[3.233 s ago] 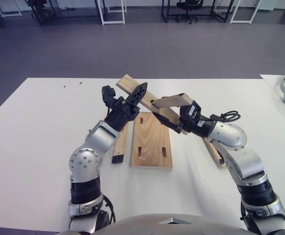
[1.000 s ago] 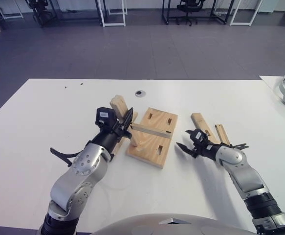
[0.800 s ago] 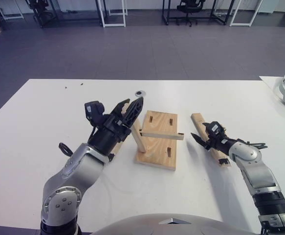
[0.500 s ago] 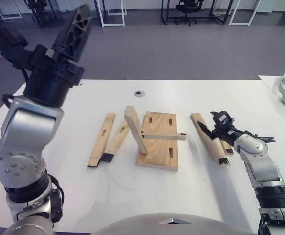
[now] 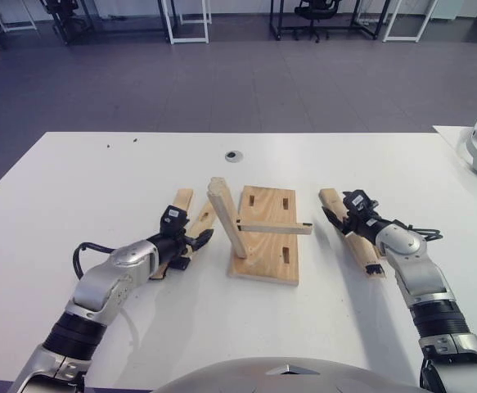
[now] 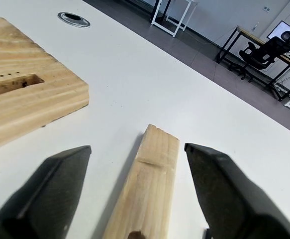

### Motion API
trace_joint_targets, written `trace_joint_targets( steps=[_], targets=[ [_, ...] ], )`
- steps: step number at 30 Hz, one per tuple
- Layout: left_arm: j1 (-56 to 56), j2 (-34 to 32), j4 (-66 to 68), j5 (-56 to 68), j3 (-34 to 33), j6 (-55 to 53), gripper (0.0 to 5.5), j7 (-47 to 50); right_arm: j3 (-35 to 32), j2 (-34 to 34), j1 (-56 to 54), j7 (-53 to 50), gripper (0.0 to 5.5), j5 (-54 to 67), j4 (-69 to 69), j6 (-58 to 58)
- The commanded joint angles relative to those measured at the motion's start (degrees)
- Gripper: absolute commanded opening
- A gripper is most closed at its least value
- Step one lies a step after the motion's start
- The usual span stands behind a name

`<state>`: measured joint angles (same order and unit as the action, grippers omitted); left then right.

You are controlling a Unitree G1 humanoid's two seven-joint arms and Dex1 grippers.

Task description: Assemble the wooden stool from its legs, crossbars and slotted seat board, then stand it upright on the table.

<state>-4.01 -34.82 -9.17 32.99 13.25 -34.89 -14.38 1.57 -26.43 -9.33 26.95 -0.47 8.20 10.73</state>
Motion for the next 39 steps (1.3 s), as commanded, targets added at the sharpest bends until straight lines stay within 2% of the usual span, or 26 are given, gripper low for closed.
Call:
trace_joint_targets(
  steps=[1,6,10,14,16,20,25,32,38,39],
  targets=[
    [-0.5,0.8,0.1,-5.0,2.0,-2.7,3.69,-1.6,0.7,0.0,-1.6,0.3,3.53,-0.6,0.5,-0.3],
    [-0.3,-0.9,-0.6,-13.4,3.9,-3.0,2.83,-2.7,1.1,0.1,-1.6,0.0,3.53,-0.6,0.3,-0.1],
    [-0.5,3.1,-1.1,-13.8,-0.1,-1.6,2.12,-2.7,-0.6,0.8,-4.5,1.1,3.53,2.4,0.3,1.0],
    [-10.0,9.2,-4.8,-9.1,-9.7,0.6,2.11,-1.6,-8.5,6.1,-17.1,5.6,3.53,20.7,-1.2,11.3],
    [-16.2,11.2,-5.9,-8.0,-11.2,4.3,2.11,-4.2,-12.3,9.2,-25.5,6.9,3.53,31.0,-0.8,18.0],
    [-23.3,11.4,0.3,-10.0,-9.6,16.1,2.11,-15.5,-16.9,16.7,-36.1,4.0,3.53,45.6,1.2,26.9],
    [-24.8,10.8,3.8,-16.0,-6.1,25.2,2.11,-22.1,-21.3,21.9,-39.7,-2.5,3.53,54.6,0.9,30.4],
    [-25.1,11.1,5.2,-20.7,-5.8,30.9,2.11,-23.5,-23.8,22.6,-38.5,-9.4,2.2,60.5,0.9,34.6],
    [-25.6,11.6,5.0,-22.0,-5.5,31.9,2.1,-24.0,-23.4,22.1,-36.9,-9.9,1.09,60.6,-0.2,34.1],
    [-25.5,11.7,5.1,-22.2,-5.5,31.7,2.1,-24.0,-23.2,22.0,-36.7,-10.1,1.04,60.0,-0.3,33.3]
  ],
)
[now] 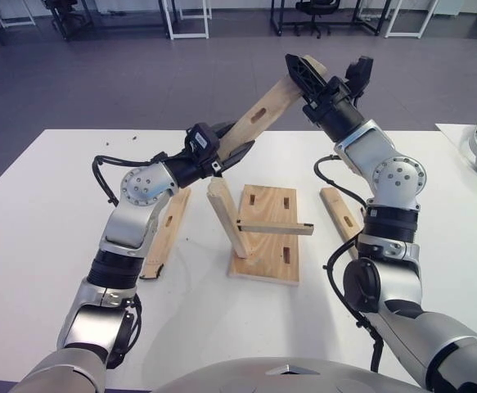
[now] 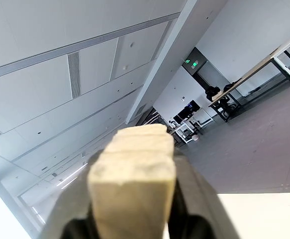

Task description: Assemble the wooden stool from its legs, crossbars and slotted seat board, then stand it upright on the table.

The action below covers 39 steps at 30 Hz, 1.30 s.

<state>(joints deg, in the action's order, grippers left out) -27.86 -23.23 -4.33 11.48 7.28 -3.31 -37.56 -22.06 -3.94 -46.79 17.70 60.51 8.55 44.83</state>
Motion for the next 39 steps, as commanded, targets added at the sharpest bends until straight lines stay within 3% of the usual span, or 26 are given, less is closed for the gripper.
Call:
trace_joint_targets(
  steps=[1,5,8,11,14,20,32,39],
  targets=[
    [-1.5,0.3,0.0,-0.9,0.4,-0.3,2.1,-0.6,0.5,-0.6,0.9,-1.1,1.03,-1.6,-0.7,-1.5],
    [1.6,-0.9,1.3,-3.0,-2.0,-1.7,2.96,2.6,-2.4,-2.8,9.9,-2.5,1.0,-4.0,-7.3,-5.5],
    [18.0,-4.8,-2.9,-5.3,-4.8,-4.1,3.5,4.4,-8.8,-4.6,29.2,-5.6,1.0,0.5,-21.6,-2.4],
    [29.8,-7.0,-7.2,-11.1,-0.3,-9.4,4.01,6.0,-12.3,-3.8,45.0,-11.8,1.0,10.3,-33.2,1.5],
    [33.0,-5.7,-10.4,-13.1,3.9,-15.1,4.57,6.5,-11.4,-3.0,52.1,-19.7,1.0,16.7,-37.5,2.2],
    [33.2,-7.0,-12.8,-16.6,8.0,-19.9,4.72,5.6,-8.3,-7.4,53.8,-27.5,1.0,15.9,-39.1,0.7],
    [33.7,-2.7,-17.7,-12.5,7.7,-24.6,4.72,6.3,-3.3,-20.5,54.4,-35.2,1.01,16.3,-42.9,1.7],
    [32.5,1.9,-21.3,-6.9,7.5,-28.7,4.72,6.5,5.3,-28.9,49.8,-39.3,1.05,6.8,-46.9,3.6]
  ],
)
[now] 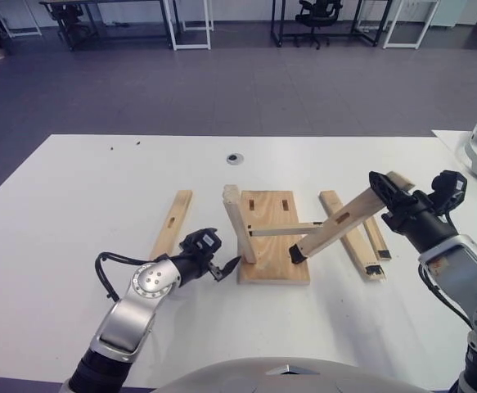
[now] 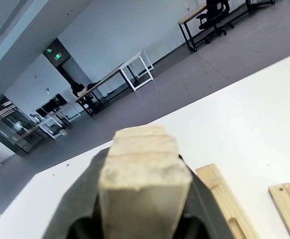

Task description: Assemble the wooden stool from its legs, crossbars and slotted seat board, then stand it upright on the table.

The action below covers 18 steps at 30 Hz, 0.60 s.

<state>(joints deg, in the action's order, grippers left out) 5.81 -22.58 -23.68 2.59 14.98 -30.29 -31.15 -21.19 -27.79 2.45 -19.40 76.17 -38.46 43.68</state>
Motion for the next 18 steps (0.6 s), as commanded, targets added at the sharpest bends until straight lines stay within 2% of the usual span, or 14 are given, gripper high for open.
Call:
trace_joint_targets(
  steps=[1,11,18],
  targets=[
    [-1.2,1.3,-2.6,2.3,-0.2,-2.2,4.72,0.3,5.6,-5.8,0.2,-1.7,1.06,-10.5,-0.4,4.5],
    [-0.7,0.8,-5.9,4.7,-0.3,-5.0,4.72,0.5,10.6,-4.5,14.1,9.2,1.07,-21.5,-2.0,-2.7],
    [-2.1,1.1,-6.9,4.7,1.6,-6.1,4.72,0.5,14.7,-6.5,10.8,10.5,1.07,-26.6,-1.3,-0.8]
  ],
)
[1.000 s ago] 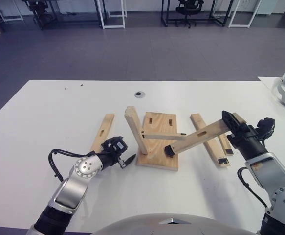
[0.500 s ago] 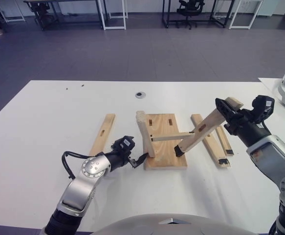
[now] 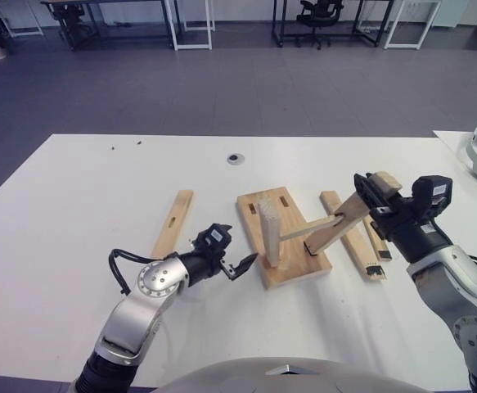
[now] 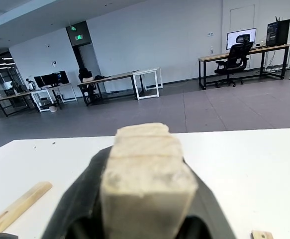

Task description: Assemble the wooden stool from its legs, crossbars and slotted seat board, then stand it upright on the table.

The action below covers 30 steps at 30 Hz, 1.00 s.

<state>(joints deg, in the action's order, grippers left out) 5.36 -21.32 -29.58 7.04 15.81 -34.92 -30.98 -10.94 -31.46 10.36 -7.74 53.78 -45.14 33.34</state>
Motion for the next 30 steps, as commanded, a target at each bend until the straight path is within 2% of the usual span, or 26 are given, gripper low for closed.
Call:
trace_joint_targets(
  steps=[1,3,6,17,21,24,28,30],
  targets=[
    [-2.1,0.0,-1.2,0.1,1.1,-1.7,4.72,0.5,4.7,-3.3,1.8,-1.3,1.07,-3.9,5.8,10.8],
    [-2.7,0.7,-1.4,0.1,1.6,-2.0,4.72,1.0,6.1,-5.2,0.7,-0.4,1.07,-3.3,5.9,12.8],
    [-3.6,2.7,-1.4,0.1,2.1,-2.5,4.72,2.5,10.3,-9.0,0.8,4.0,1.98,-2.4,6.2,17.1],
    [-9.0,11.5,0.1,1.1,4.9,-3.6,4.72,7.8,18.5,-10.2,-5.9,17.1,3.87,-8.2,6.8,15.7],
    [-12.5,14.4,0.3,2.0,2.9,-3.4,4.72,9.7,21.5,-10.7,-8.0,21.4,4.64,-9.8,6.5,15.8],
    [-12.3,13.9,-0.3,2.1,1.5,-3.8,4.72,10.4,20.5,-9.9,-8.7,22.6,4.7,-10.3,8.0,15.3],
    [-10.1,10.6,-1.9,2.5,-2.9,-4.0,4.72,10.1,14.7,-8.7,-7.5,23.7,4.7,-10.3,10.7,12.4],
    [-9.1,8.5,-2.5,3.0,-5.8,-4.1,4.72,9.1,12.3,-10.6,-5.8,28.0,4.7,-12.5,11.3,8.6]
  ],
)
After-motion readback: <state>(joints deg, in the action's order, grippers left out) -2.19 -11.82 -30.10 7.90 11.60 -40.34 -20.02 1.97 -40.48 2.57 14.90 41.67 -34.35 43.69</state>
